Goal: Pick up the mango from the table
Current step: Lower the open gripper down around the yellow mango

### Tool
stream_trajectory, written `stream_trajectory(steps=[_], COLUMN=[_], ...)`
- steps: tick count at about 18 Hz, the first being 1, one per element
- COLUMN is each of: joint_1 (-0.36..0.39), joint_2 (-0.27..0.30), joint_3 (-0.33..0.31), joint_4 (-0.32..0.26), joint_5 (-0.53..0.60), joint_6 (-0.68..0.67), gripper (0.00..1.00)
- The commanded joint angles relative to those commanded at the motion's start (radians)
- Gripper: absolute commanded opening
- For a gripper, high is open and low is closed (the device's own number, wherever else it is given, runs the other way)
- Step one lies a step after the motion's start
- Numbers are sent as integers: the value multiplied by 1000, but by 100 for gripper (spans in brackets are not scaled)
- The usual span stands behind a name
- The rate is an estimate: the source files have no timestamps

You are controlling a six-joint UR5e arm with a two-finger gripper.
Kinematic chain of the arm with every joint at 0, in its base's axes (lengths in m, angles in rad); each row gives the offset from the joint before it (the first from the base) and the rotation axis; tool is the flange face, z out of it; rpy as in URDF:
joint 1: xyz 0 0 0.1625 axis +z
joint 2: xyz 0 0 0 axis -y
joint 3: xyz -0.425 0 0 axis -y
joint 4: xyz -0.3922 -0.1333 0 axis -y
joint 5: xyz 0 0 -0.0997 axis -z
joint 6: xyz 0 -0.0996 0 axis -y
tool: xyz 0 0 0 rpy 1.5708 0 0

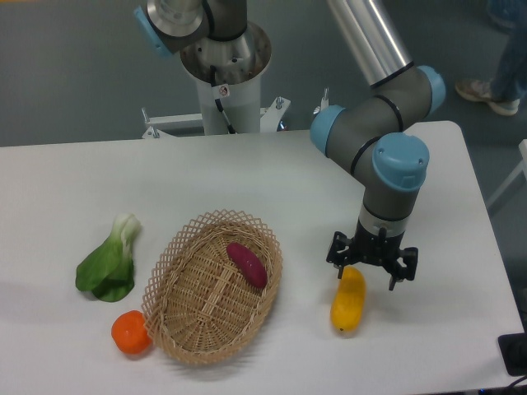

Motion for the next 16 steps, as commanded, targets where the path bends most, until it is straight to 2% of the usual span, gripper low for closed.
stream_trajectory(steps=[6, 11, 16], joint_1=[-2, -11, -15], joint_2=[-20, -41, -51], joint_3=[-17, -66, -69], joint_4=[8, 116, 129], joint_5=[5, 5, 5], joint_6=[97, 98, 97], gripper=[100, 100, 100])
